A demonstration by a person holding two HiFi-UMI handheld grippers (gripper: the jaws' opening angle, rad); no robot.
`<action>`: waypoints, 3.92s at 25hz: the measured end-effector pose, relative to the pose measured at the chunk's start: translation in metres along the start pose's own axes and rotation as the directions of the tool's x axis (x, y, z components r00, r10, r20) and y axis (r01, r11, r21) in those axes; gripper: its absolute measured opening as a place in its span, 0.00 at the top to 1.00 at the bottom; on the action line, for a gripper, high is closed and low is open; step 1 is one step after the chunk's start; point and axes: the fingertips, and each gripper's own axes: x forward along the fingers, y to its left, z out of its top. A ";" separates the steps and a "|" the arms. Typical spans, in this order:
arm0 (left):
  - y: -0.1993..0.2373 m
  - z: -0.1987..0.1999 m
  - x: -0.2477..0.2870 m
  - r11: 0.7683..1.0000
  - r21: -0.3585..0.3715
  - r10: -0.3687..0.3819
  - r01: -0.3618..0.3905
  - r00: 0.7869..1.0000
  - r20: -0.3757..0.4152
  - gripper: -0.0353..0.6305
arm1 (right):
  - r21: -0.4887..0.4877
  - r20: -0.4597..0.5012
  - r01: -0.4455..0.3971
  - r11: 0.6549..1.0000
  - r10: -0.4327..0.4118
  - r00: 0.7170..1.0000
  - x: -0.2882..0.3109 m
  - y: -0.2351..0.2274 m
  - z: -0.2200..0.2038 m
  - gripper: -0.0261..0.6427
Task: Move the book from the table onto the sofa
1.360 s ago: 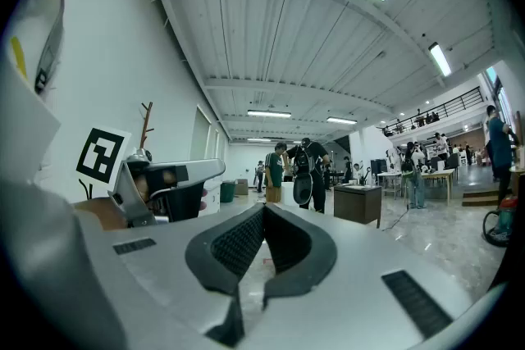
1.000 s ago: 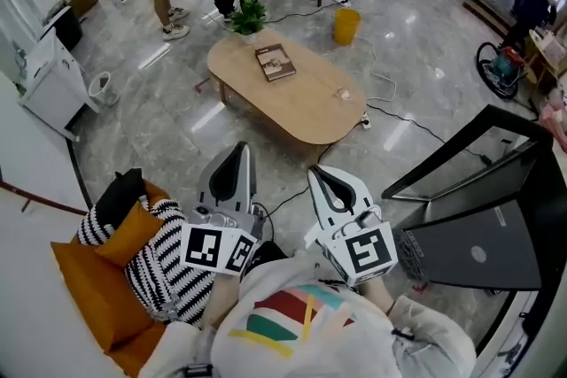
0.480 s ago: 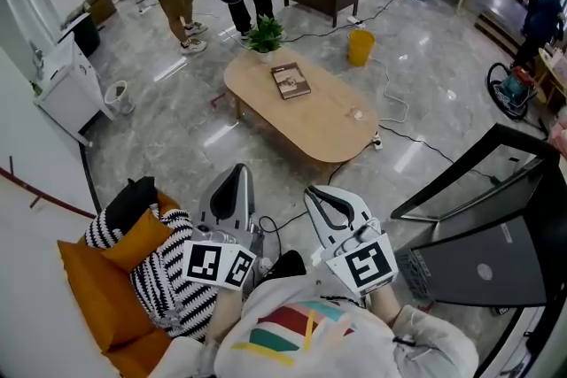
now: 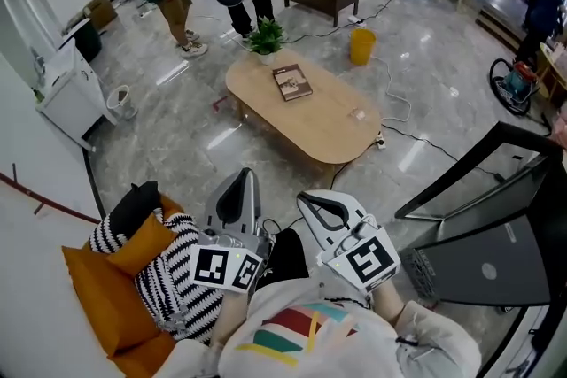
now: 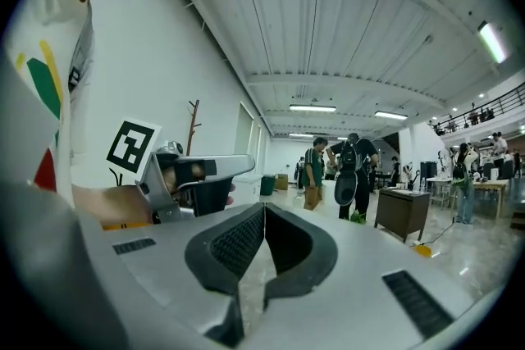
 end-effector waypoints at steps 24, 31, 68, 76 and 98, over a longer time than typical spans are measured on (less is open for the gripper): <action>0.124 -0.066 0.163 0.993 -0.114 -0.038 0.035 0.999 -0.021 0.94 | 0.321 -0.116 0.326 0.890 -0.304 0.946 0.119 -0.176 -0.059 0.94; 0.214 -0.068 0.250 0.990 -0.131 -0.053 0.044 0.996 -0.072 0.94 | 0.340 -0.136 0.339 0.877 -0.310 0.941 0.225 -0.237 -0.045 0.94; 0.390 -0.160 0.505 0.991 0.061 0.129 -0.120 0.973 -0.193 0.94 | 0.304 -0.120 0.308 0.901 -0.285 0.951 0.464 -0.547 -0.132 0.94; 0.409 -0.343 0.507 0.989 -0.111 0.055 -0.100 0.935 -0.352 0.94 | 0.262 -0.356 0.330 0.907 -0.227 0.906 0.506 -0.532 -0.278 0.94; 0.439 -0.627 0.461 0.963 -0.125 0.142 -0.239 0.842 -0.521 0.94 | 0.339 -0.665 0.329 0.881 -0.022 0.747 0.572 -0.527 -0.590 0.94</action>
